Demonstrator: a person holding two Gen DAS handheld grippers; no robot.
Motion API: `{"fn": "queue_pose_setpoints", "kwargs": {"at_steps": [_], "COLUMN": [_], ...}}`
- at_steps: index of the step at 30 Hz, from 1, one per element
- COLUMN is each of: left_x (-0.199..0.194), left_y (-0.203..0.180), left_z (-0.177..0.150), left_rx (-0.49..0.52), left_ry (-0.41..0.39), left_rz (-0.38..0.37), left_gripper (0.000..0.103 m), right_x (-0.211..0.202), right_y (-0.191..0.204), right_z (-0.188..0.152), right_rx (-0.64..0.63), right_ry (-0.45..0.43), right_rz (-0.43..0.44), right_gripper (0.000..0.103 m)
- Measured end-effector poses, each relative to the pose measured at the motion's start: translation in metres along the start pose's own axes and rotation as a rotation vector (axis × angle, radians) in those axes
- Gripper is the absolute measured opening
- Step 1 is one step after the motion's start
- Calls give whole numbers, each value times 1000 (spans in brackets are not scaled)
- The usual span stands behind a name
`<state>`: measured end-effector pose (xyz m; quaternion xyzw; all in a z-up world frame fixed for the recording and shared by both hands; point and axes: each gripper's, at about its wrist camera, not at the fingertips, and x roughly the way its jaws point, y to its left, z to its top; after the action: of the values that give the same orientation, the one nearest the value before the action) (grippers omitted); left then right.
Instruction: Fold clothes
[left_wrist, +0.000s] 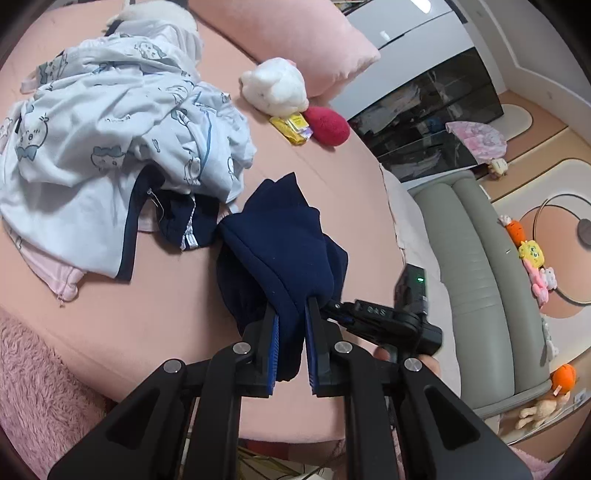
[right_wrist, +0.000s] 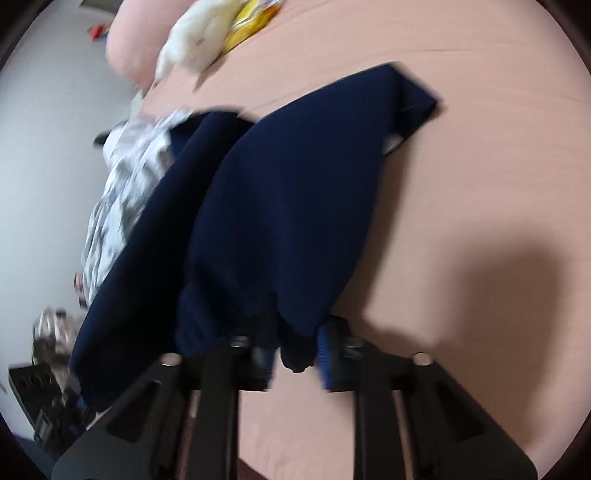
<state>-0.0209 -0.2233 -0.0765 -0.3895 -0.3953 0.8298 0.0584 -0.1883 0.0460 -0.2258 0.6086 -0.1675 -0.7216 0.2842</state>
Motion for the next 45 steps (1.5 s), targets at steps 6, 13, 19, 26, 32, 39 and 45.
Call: {"fn": "queue_pose_setpoints", "kwargs": {"at_steps": [6,13,19,26,32,39,45], "left_x": [-41,-12,68,2,-10,110,129], "left_y": [-34,-87,-144,-249,-194,-19,15], "left_z": [-15,-9,44,111,71,-47,-72], "left_rx": [54,153,255,460,358,35,-26], "left_ry": [-23,44,103,-192,-210,93,187], "left_rz": [-182,-260,-199,-301,-271,-12,-29], "left_gripper": [13,13,11,11,11,10,53], "right_x": [-83,-159,-217,-344,-365,-180,-140], "right_y": [24,14,4,68,73,-42,-92], "right_z": [-44,-47,-46,-10,-61,-119,-135], "right_rx": [-179,-200,-198,-285,-246,8,165], "right_ry": [-123,-264,-374,-762,-924,-465,-397], "right_rz": [-53,-182,-290,-258,-257,-473,-404], "right_gripper": [8,8,8,8,8,9,35]}}
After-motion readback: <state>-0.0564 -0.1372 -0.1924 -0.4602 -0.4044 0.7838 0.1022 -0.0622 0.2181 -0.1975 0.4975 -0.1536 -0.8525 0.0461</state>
